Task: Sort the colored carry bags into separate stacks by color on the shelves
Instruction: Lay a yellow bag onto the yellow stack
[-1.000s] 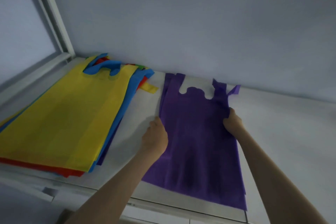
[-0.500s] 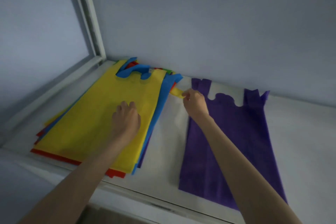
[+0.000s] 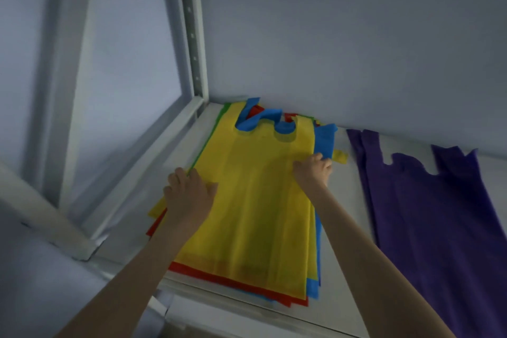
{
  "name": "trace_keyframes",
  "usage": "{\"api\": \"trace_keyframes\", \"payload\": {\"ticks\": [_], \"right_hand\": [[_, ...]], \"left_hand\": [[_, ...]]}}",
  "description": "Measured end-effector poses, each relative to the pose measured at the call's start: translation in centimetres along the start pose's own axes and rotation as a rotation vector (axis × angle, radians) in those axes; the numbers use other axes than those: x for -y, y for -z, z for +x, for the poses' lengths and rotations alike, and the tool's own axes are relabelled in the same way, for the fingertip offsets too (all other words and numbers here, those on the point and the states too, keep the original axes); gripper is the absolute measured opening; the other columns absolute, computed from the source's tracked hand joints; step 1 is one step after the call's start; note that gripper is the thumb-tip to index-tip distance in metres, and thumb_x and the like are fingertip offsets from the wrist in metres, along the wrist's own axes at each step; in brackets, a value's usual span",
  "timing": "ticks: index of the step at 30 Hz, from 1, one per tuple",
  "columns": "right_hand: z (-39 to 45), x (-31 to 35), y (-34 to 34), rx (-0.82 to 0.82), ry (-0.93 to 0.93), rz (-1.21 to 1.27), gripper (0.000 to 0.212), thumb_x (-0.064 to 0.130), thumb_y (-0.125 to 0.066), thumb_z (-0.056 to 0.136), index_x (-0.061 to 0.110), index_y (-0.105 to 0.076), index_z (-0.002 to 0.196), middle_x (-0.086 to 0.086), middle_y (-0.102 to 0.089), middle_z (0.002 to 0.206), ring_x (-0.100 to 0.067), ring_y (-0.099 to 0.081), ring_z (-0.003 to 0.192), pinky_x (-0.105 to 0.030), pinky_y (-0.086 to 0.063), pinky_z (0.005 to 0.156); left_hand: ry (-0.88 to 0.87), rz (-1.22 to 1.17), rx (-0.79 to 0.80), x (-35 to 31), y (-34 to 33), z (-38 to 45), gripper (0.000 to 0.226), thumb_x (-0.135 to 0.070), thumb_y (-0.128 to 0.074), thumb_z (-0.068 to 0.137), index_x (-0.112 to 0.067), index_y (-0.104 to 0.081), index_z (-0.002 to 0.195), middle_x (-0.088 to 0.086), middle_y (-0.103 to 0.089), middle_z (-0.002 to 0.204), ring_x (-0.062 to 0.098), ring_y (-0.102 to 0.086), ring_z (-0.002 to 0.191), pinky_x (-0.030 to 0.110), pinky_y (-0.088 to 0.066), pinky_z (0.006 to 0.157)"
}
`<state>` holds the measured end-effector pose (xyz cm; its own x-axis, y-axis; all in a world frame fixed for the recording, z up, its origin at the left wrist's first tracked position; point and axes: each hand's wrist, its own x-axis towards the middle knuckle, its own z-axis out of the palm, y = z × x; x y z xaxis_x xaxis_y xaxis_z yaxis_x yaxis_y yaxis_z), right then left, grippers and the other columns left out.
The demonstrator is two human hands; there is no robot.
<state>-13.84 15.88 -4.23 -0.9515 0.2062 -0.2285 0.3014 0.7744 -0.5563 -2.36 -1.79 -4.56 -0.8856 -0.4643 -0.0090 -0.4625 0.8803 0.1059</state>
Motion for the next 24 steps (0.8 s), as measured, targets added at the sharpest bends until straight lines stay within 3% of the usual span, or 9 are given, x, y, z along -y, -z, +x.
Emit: {"api": "trace_keyframes", "payload": {"ticks": [1,4,6,9,11,14,17,19,24], "right_hand": [[0.1,0.2,-0.1,0.006,-0.009,0.002,0.049,0.019,-0.041,0.096,-0.003,-0.028,0.138,-0.020,-0.027,0.146,-0.034,-0.025,0.137,-0.038,-0.026,0.111],[0.1,1.0,-0.4,-0.005,0.021,-0.003,0.049,0.020,-0.047,0.092,0.001,-0.035,0.135,-0.017,-0.037,0.142,-0.034,-0.031,0.134,-0.041,-0.030,0.108],[0.1,1.4,-0.7,0.020,0.044,0.140,0.044,0.018,-0.049,0.091,0.001,-0.036,0.130,-0.017,-0.045,0.132,-0.035,-0.042,0.124,-0.041,-0.039,0.097],[0.0,1.7,-0.8,0.066,0.047,0.245,0.027,0.013,-0.048,0.092,0.005,-0.040,0.117,-0.010,-0.049,0.101,-0.027,-0.056,0.088,-0.032,-0.044,0.063],[0.4,1.8,-0.4,0.034,0.044,0.169,0.017,0.006,-0.043,0.092,0.006,-0.045,0.108,-0.006,-0.046,0.083,-0.020,-0.046,0.064,-0.028,-0.036,0.051],[1.0,1.4,1.5,-0.082,0.024,0.114,0.034,0.001,-0.037,0.091,-0.002,-0.042,0.124,-0.020,-0.054,0.098,-0.035,-0.056,0.084,-0.036,-0.041,0.063],[1.8,-0.3,3.4,-0.074,0.065,0.043,0.038,0.001,-0.035,0.091,-0.003,-0.039,0.129,-0.009,-0.046,0.076,-0.020,-0.042,0.060,-0.028,-0.030,0.049],[2.1,-1.3,3.9,-0.012,0.065,0.055,0.040,-0.002,-0.036,0.091,-0.004,-0.038,0.130,-0.003,-0.036,0.069,-0.014,-0.034,0.056,-0.026,-0.026,0.047],[2.3,-2.6,3.5,-0.008,0.085,0.107,0.043,0.002,-0.038,0.093,-0.003,-0.036,0.136,-0.015,-0.051,0.095,-0.021,-0.043,0.074,-0.026,-0.029,0.050]], "left_hand": [[-0.017,0.002,-0.058,0.3,0.0,0.2,0.046,-0.039,-0.058,0.090,0.005,-0.057,0.104,0.025,-0.055,0.109,0.038,-0.056,0.101,0.043,-0.051,0.077],[0.010,0.000,0.017,1.1,-0.4,0.7,0.048,-0.044,-0.037,0.098,-0.001,-0.049,0.117,0.019,-0.049,0.122,0.032,-0.049,0.114,0.038,-0.046,0.089],[0.016,0.010,0.014,1.6,-0.4,1.0,0.050,-0.046,-0.033,0.099,-0.002,-0.048,0.117,0.017,-0.049,0.121,0.031,-0.049,0.114,0.037,-0.045,0.090],[0.025,-0.015,-0.001,1.9,-0.5,1.4,0.050,-0.047,-0.034,0.098,-0.002,-0.048,0.115,0.018,-0.051,0.119,0.032,-0.049,0.112,0.037,-0.045,0.088],[0.020,-0.045,0.006,2.1,-0.4,1.6,0.049,-0.047,-0.035,0.098,-0.003,-0.047,0.116,0.017,-0.050,0.119,0.032,-0.049,0.112,0.036,-0.044,0.089],[-0.022,-0.114,0.027,1.8,0.1,1.7,0.048,-0.045,-0.037,0.098,-0.005,-0.044,0.122,0.014,-0.047,0.124,0.029,-0.045,0.116,0.034,-0.043,0.091],[-0.114,-0.226,0.071,1.1,-0.1,1.6,0.047,-0.043,-0.039,0.098,-0.005,-0.045,0.124,0.013,-0.047,0.125,0.027,-0.045,0.117,0.034,-0.042,0.092],[-0.157,-0.243,0.121,0.2,-0.3,1.2,0.048,-0.044,-0.039,0.097,-0.005,-0.046,0.122,0.011,-0.048,0.125,0.026,-0.046,0.117,0.034,-0.043,0.095],[-0.083,-0.284,0.207,-2.0,-0.3,0.9,0.042,-0.033,-0.046,0.098,-0.002,-0.040,0.126,0.013,-0.046,0.128,0.026,-0.049,0.117,0.033,-0.046,0.090]]}}
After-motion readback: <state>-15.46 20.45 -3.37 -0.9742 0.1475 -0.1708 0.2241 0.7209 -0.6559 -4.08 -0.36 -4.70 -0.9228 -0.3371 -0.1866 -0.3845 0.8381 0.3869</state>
